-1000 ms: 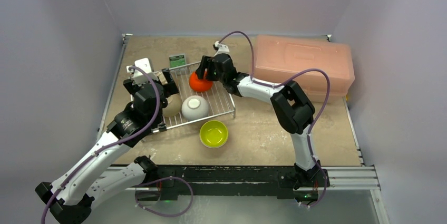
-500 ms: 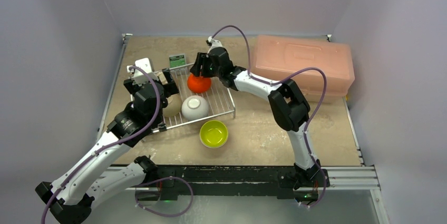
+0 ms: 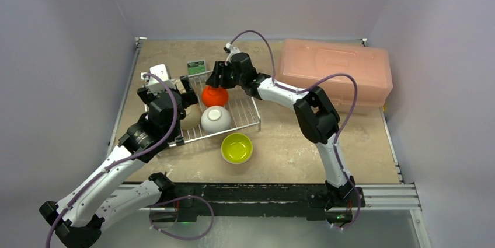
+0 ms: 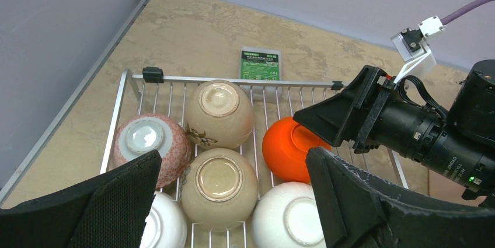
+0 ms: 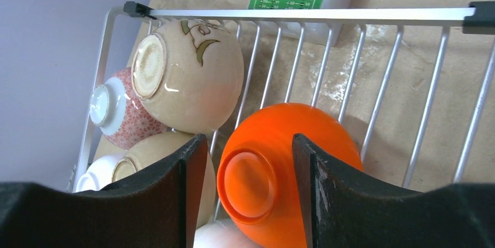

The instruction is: Load the bowls into the dish rack

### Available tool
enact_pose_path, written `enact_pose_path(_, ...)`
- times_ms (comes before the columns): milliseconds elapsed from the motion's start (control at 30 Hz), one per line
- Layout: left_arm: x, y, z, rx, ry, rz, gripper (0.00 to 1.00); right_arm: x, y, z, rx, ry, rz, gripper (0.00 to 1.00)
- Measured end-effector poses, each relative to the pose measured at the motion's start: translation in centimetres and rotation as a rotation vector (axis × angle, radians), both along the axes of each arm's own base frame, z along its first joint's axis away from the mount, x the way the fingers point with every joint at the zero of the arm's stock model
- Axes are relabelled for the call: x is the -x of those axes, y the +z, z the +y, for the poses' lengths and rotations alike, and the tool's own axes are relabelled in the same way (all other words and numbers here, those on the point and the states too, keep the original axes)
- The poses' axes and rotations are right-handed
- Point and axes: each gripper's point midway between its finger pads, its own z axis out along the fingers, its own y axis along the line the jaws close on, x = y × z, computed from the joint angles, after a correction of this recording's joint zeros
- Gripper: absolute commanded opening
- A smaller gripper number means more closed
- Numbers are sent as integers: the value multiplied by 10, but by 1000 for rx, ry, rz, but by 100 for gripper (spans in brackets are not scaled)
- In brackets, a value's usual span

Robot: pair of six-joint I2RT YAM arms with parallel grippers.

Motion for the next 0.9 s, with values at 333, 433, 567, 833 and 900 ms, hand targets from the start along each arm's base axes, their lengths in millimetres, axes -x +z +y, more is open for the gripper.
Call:
enact_pose_path(333, 0, 0, 0, 0, -1, 0, 95, 3, 0, 14, -50, 63, 8, 57)
enact_pose_path(433, 0, 0, 0, 1, -1, 0, 95, 4, 1, 19, -65, 83, 15, 57)
enact_pose_path(567, 0, 0, 0, 0, -1, 0, 95, 5, 1, 26, -76, 106, 21, 57)
enact_pose_path(833, 0, 0, 0, 0, -1, 0, 95, 11, 5, 37, -72, 139, 47, 60)
enact_pose_path(900, 0, 0, 0, 0, -1, 0, 95, 11, 7, 36, -63, 140, 57, 63)
